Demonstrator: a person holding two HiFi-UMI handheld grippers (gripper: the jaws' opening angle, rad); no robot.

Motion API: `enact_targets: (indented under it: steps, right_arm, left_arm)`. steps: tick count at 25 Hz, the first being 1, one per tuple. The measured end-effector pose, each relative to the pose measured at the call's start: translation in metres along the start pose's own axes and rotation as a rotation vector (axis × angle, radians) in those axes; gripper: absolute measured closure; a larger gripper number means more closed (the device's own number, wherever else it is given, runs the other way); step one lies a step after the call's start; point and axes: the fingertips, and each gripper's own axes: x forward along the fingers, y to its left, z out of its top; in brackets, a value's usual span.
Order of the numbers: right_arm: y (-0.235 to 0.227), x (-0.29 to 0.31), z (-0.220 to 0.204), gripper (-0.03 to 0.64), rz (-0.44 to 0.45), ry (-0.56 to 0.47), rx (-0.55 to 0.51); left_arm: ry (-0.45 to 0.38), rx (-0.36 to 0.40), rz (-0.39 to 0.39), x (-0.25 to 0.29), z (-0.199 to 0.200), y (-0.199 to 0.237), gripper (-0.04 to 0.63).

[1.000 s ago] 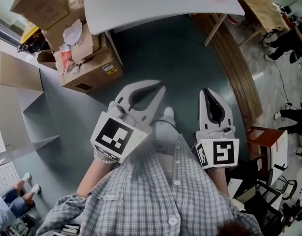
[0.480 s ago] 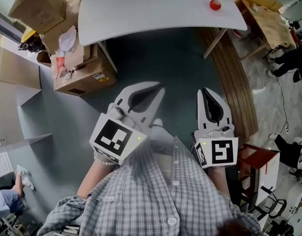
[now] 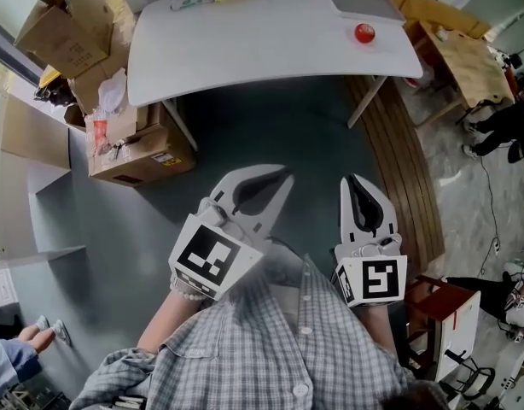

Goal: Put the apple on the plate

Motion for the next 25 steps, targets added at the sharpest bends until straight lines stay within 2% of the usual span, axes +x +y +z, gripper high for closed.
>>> enact_targets:
  steps: [10, 15, 20, 25]
  right_arm:
    - [-0.018, 0.018, -0.014, 0.589, -0.032, 0.036, 0.025]
    - [-0.034, 0.039, -0.019, 0.589, -0.077, 0.069, 0.024]
    - [-0.071, 0.066, -0.015, 0.589, -0.137, 0.081, 0.030]
    - [-0.097, 0.092, -0.009, 0.589, -0.208, 0.089, 0.032]
  left_arm:
    - [0.019, -0.002, -0.058, 0.038, -0.004, 0.015, 0.586]
    - [0.038, -0.020, -0.125, 0.068, -0.002, 0.034, 0.586]
    - [0.029, -0.001, -0.166, 0.109, 0.016, 0.056, 0.586]
    - [0.041, 0.011, -0.243, 0.146, 0.025, 0.074, 0.586]
